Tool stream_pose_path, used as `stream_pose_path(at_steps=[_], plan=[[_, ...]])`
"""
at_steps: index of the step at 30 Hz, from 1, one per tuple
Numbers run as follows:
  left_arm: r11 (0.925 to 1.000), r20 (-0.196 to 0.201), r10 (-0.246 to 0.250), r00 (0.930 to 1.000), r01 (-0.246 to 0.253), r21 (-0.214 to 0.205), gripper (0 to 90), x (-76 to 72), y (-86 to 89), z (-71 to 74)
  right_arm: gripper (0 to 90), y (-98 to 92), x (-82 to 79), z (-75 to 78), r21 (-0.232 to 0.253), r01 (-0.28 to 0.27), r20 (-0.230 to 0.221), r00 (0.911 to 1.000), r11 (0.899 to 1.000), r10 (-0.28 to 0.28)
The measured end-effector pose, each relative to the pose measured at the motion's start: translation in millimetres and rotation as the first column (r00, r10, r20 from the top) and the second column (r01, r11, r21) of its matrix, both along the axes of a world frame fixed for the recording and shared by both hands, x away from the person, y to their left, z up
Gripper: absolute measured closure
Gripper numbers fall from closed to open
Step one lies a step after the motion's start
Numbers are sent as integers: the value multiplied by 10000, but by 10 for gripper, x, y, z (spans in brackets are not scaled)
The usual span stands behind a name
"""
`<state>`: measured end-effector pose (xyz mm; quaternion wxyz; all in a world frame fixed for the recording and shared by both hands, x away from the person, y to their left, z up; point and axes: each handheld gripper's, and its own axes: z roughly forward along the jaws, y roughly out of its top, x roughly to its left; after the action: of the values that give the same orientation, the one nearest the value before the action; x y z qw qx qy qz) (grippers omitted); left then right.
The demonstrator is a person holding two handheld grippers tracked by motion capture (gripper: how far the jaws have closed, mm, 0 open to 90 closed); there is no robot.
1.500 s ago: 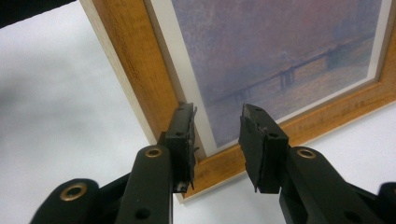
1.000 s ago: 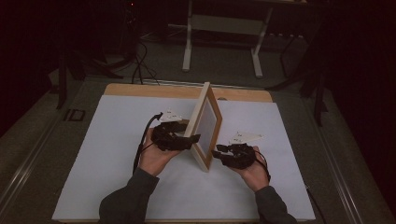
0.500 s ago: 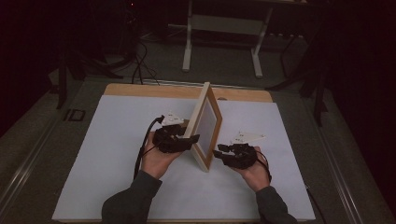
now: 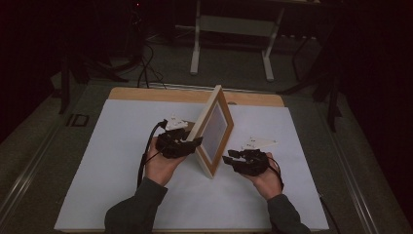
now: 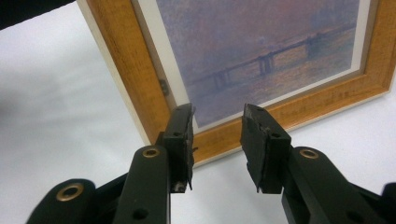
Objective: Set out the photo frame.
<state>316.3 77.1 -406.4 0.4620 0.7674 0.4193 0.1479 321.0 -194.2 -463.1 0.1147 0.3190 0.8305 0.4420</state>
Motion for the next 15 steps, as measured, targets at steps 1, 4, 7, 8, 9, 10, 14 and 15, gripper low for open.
stream_pose_path(at_steps=[1, 4, 7, 8, 9, 10, 14, 15], plan=[[10000, 4, 44, 10000, -44, -19, 603, 3, 8, -1, 634, 0, 1, 1, -3, -10, 12, 10000, 10000, 10], [9999, 12, 101, 9999, -101, -31, 616, 10, 23, -1, 634, 2, 0, 6, -19, -4, 14, 10000, 10000, 4], [9996, 71, 289, 9996, -289, -18, 631, 19, 47, 0, 634, -2, 2, 4, -2, 23, 19, 10000, 10000, -23], [9992, 99, 391, 9992, -391, -5, 639, 21, 57, 0, 634, -2, 1, 2, 5, 35, 13, 10000, 10000, -35], [9987, 124, 508, 9986, -508, -30, 649, 25, 67, -1, 634, -4, 0, 1, 5, 36, -1, 10000, 10000, -36], [9983, 119, 579, 9983, -578, -83, 657, 30, 79, -4, 634, -7, 0, 0, -9, 29, 8, 10000, 10000, -29], [9981, 134, 592, 9982, -590, -157, 669, 49, 116, -12, 633, -20, 2, 3, 21, 86, 36, 10000, 10000, -86], [9981, 134, 592, 9982, -590, -157, 670, 49, 116, -12, 633, -20, 2, 3, 21, 86, 36, 10000, 10000, -86]])
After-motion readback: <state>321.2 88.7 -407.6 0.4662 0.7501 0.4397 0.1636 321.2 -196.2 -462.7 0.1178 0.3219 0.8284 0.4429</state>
